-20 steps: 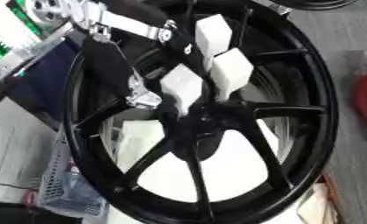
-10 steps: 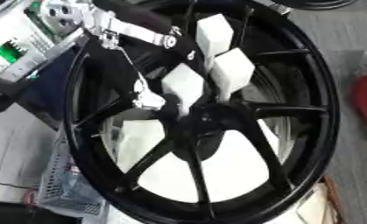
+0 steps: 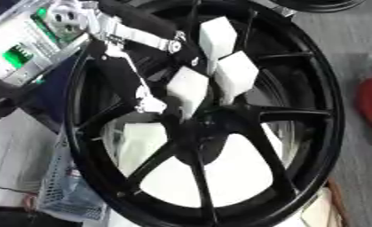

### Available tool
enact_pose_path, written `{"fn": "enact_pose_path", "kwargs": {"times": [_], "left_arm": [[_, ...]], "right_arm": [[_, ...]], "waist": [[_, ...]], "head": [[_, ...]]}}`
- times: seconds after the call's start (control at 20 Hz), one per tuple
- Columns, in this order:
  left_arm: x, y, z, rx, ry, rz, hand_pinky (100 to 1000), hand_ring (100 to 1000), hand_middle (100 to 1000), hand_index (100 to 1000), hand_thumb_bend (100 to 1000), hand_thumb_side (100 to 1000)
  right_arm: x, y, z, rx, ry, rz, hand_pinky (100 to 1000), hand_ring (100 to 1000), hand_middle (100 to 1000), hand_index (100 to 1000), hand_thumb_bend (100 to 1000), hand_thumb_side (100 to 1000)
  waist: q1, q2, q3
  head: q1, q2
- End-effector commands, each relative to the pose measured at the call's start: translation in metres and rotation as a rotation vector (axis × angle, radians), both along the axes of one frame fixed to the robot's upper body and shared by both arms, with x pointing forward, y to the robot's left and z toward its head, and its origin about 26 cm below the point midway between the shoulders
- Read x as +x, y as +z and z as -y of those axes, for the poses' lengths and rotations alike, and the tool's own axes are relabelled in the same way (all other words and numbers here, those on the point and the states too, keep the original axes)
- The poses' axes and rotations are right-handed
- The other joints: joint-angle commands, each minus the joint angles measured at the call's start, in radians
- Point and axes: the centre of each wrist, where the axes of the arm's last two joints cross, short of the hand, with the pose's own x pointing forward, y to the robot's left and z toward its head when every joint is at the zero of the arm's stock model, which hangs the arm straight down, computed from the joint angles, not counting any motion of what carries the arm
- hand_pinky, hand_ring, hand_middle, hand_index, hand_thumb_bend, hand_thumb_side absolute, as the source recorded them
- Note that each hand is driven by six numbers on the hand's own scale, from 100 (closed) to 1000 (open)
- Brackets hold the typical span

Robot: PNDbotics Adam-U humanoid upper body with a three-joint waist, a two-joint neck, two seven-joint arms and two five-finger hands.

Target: Pull the pin out of the wheel hub.

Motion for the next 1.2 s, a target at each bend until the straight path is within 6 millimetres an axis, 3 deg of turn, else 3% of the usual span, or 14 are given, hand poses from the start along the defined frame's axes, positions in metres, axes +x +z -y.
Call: {"fn": "enact_pose_path", "kwargs": {"times": [0.05, 0.3, 0.45, 0.5, 0.55, 0.75, 0.95, 1.2], "left_arm": [[-0.002, 0.015, -0.004, -0.04, 0.009, 0.014, 720, 520, 405, 593, 100, 322], [-0.004, 0.032, -0.013, -0.117, 0.048, 0.001, 633, 433, 297, 475, 100, 297], [-0.005, 0.038, -0.019, -0.169, 0.072, -0.005, 628, 424, 290, 466, 100, 276], [-0.007, 0.04, -0.02, -0.179, 0.076, -0.001, 629, 425, 292, 467, 100, 276], [-0.009, 0.042, -0.022, -0.185, 0.079, 0.009, 629, 425, 291, 467, 100, 270], [-0.02, 0.058, -0.04, -0.259, 0.094, 0.023, 630, 422, 292, 469, 100, 269], [-0.033, 0.075, -0.076, -0.383, 0.147, 0.063, 634, 418, 292, 471, 100, 266], [-0.046, 0.086, -0.136, -0.567, 0.283, 0.135, 628, 411, 293, 475, 100, 265]], "right_arm": [[-0.003, 0.008, 0.002, -0.011, -0.012, 0.022, 854, 731, 703, 786, 100, 511], [-0.003, 0.007, 0.003, -0.007, -0.014, 0.019, 854, 731, 703, 786, 100, 513], [-0.003, 0.006, 0.004, -0.009, -0.017, 0.015, 853, 731, 704, 786, 100, 513], [-0.003, 0.006, 0.004, -0.009, -0.018, 0.014, 853, 731, 704, 786, 100, 556], [-0.003, 0.006, 0.004, -0.009, -0.019, 0.015, 853, 731, 704, 786, 100, 511], [-0.003, 0.006, 0.006, -0.012, -0.024, 0.015, 853, 731, 704, 786, 100, 508], [-0.005, 0.007, 0.008, -0.013, -0.032, 0.02, 853, 731, 704, 785, 100, 502], [-0.006, 0.006, 0.011, -0.012, -0.046, 0.027, 852, 731, 704, 785, 100, 499]], "waist": [[-0.004, -0.022, -0.001], [-0.006, -0.025, 0.002], [-0.006, -0.029, 0.005], [-0.006, -0.03, 0.006], [-0.006, -0.032, 0.007], [-0.007, -0.039, 0.016], [-0.007, -0.044, 0.027], [-0.011, -0.049, 0.041]], "head": [[0.001, -0.007], [0.0, -0.004], [-0.001, 0.0], [-0.001, 0.002], [-0.002, 0.003], [-0.01, 0.009], [-0.023, 0.013], [-0.032, 0.015]]}}
